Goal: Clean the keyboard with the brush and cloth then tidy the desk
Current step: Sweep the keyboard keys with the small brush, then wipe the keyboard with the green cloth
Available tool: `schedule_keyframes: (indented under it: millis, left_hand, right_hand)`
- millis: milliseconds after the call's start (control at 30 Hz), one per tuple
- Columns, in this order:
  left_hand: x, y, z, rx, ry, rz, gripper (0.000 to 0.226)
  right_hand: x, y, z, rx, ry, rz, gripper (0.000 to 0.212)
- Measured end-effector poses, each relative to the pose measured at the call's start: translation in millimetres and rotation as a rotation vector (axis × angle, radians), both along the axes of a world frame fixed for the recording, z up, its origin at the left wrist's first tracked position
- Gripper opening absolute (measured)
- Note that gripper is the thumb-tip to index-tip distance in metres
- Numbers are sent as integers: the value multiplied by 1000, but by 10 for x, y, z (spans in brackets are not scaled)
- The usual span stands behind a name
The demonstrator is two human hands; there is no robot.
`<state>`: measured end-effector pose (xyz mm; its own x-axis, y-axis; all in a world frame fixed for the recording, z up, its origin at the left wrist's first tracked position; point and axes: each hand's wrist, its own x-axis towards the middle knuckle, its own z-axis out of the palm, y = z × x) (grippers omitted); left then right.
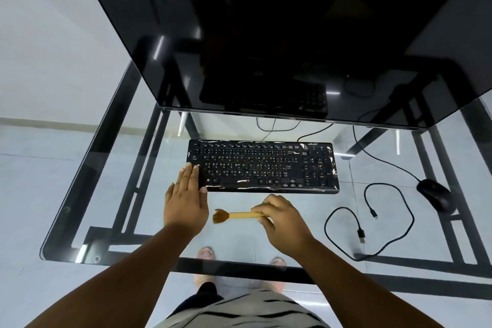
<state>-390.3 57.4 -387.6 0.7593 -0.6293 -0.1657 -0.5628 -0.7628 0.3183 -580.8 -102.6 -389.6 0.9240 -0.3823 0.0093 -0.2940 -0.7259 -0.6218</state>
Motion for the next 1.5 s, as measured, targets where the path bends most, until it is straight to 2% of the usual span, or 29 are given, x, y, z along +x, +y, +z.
schedule_keyframes:
  millis: [300,400,667,1000,1300,1500]
  left_hand:
    - [54,93,-102,10,50,-2,62]
    - [64,100,-70,7,42,-4,62]
    - [459,117,290,-15,-49,-5,66]
    - [1559,45,1525,-266,-354,-11,66]
    - [2601,128,2745,-503,-624,-3,61]
    - [3255,186,3323,-603,-693,95,58]
  right_hand:
    - [-24,81,-63,-50,80,-22,21]
    - [5,104,-36,-49,93,-47,27]
    - [538,82,406,16,-70,-149,40]
    - [1910,3,1812,-41,-433,-130,45]
    - [2991,169,3287,-210,-823,-77,36]
    - [3702,216,4026,-360,-875,-72,34]
